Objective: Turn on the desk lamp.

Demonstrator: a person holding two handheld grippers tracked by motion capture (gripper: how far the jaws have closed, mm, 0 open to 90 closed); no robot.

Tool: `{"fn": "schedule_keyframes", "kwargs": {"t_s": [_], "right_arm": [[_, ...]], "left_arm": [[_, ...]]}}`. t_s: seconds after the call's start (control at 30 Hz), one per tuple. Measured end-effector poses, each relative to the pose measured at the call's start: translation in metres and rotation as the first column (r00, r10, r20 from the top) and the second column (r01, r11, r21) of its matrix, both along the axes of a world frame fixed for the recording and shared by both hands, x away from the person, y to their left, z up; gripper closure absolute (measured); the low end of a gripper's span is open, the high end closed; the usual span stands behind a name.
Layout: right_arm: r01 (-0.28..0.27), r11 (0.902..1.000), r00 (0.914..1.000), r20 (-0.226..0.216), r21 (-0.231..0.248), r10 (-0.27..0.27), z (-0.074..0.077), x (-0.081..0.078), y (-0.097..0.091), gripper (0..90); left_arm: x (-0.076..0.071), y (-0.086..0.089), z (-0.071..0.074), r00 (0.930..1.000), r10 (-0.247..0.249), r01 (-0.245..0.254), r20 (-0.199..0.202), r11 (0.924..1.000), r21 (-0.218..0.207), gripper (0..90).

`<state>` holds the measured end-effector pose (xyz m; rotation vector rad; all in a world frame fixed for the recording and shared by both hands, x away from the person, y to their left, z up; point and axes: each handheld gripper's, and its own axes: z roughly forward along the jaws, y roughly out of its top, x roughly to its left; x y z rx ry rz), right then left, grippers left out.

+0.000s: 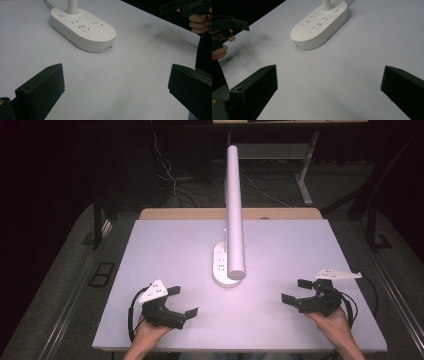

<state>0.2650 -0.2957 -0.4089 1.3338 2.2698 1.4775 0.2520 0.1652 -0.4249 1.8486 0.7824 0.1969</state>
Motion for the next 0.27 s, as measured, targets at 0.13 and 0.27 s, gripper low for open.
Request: {"fn": "schedule_keyframes", "kwargs": {"t_s": [0.13, 0.27], "right_arm": [[-0.004, 0.9999, 0.9998, 0.017, -0.013, 0.004, 0.000, -0.011, 0.003, 0.6], [-0.003, 0.9997, 1.0000, 0.007, -0.025, 0.003, -0.005, -0.015, 0.005, 0.6]], "left_arm": [[0.000, 0.000, 0.000, 1.0000, 0.000, 0.000, -0.002, 1.0000, 0.001, 0.0], [0.001, 0.000, 0.000, 1.0000, -0.001, 0.001, 0.000, 1.0000, 0.001, 0.0]]}}
